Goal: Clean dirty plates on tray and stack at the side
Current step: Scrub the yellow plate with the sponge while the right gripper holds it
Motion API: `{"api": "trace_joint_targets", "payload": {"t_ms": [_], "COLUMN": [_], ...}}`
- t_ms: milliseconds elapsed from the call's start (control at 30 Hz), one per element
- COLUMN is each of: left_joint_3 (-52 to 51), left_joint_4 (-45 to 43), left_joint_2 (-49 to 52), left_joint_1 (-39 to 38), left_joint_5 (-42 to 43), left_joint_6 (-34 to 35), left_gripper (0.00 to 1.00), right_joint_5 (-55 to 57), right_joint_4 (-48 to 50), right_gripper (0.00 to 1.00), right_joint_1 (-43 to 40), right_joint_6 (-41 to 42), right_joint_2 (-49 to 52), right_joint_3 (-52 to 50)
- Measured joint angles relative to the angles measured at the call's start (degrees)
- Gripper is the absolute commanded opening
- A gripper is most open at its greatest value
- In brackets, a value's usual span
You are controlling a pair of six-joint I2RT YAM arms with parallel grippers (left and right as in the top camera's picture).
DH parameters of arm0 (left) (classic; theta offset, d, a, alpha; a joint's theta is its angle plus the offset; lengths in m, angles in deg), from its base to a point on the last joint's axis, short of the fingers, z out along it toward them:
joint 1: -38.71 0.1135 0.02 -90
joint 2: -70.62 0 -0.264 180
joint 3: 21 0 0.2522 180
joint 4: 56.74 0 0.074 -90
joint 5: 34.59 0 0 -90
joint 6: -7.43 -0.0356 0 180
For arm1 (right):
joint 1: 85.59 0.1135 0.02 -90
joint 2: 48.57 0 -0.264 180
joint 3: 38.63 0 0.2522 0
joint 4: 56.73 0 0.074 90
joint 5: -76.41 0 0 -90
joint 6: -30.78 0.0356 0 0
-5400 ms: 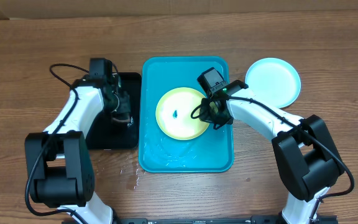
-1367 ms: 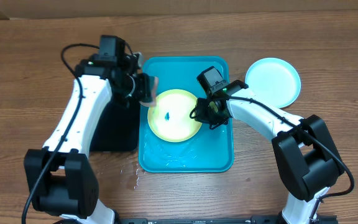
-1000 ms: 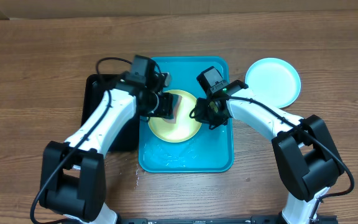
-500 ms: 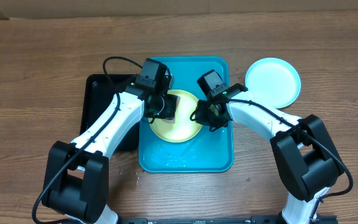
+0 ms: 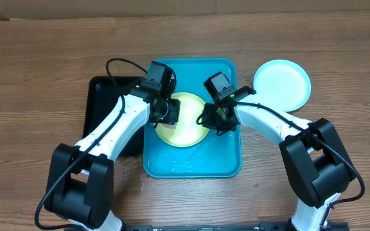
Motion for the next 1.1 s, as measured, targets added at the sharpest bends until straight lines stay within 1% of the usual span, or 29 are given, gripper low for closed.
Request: {"api": "trace_joint_targets", "payload": {"t_ms": [33,233,367,500,633,900,1100], "left_joint_3": [0.00,0.00,0.00,0.00,0.00,0.00,0.00], "left_joint_4": [-0.02,-0.37,-1.14,-1.25,-0.79,-0.20,-0.24], "left_joint_2": [0.31,1.22,1.22,1.25,1.79,3.85,4.35], "left_joint_1": [0.00,0.00,0.00,0.00,0.00,0.00,-0.37], "left_joint_5": [0.17,0.90,0.90,0.96,1.03,-0.87,-0.83], "left_joint_6": [0.20,0.72,0.72,0.70,0.70,0.68,0.70], "left_gripper": [0.22,0.26,0.26,0.22,0.21,0.26,0.26], "right_joint_5": [0.00,-0.02,0.00,0.00,-0.02,0.00,0.04], "right_joint_4": [0.04,0.07,0.04,-0.02,0.04,0.02,0.02], "right_gripper": [0.08,0.08,0.08,0.08,0.08,0.08,0.08], "right_joint_1": [0.00,0.00,0.00,0.00,0.00,0.00,0.00], "right_joint_6": [-0.02,0.00,0.00,0.00,0.00,0.00,0.00], "right_joint_2": [0.00,0.00,0.00,0.00,0.00,0.00,0.00], "right_joint_3": [0.00,0.00,0.00,0.00,-0.02,-0.02,-0.04]}}
